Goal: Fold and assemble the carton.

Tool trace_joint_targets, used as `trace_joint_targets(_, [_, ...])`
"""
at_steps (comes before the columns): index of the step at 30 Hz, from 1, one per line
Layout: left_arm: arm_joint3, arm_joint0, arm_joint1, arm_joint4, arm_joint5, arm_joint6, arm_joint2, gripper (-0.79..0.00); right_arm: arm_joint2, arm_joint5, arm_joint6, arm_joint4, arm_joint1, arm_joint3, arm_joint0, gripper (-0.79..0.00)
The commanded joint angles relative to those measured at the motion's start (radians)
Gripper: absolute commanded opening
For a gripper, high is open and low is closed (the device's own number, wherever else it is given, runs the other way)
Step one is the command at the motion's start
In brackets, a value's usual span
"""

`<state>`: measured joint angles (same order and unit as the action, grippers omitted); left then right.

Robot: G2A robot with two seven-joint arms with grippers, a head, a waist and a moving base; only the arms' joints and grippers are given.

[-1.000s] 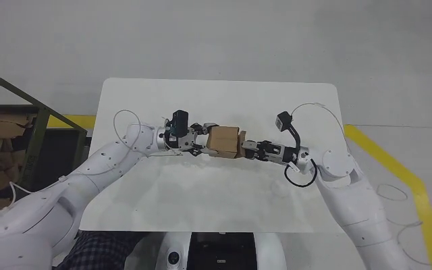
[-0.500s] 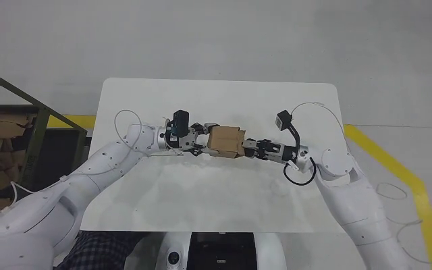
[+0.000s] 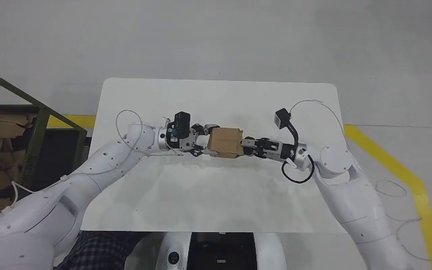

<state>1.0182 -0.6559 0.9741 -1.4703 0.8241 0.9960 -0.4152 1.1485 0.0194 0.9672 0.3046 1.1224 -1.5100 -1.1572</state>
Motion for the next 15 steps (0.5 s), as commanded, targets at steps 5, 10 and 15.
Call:
trace_joint_targets(5, [-0.015, 0.0, 0.009, -0.041, -0.01, 0.01, -0.006, -0.453, -0.012, -0.012, -0.002, 0.002, 0.002, 0.007, 0.013, -0.736])
trace_joint_targets(10, [-0.021, -0.001, 0.018, -0.052, -0.011, 0.011, -0.015, -0.456, -0.024, -0.019, -0.009, 0.002, 0.004, 0.016, 0.023, -0.73])
trace_joint_targets(15, [-0.025, -0.007, 0.025, -0.045, -0.003, 0.003, -0.024, -0.449, -0.036, -0.014, -0.008, 0.013, 0.007, 0.024, 0.026, -0.628])
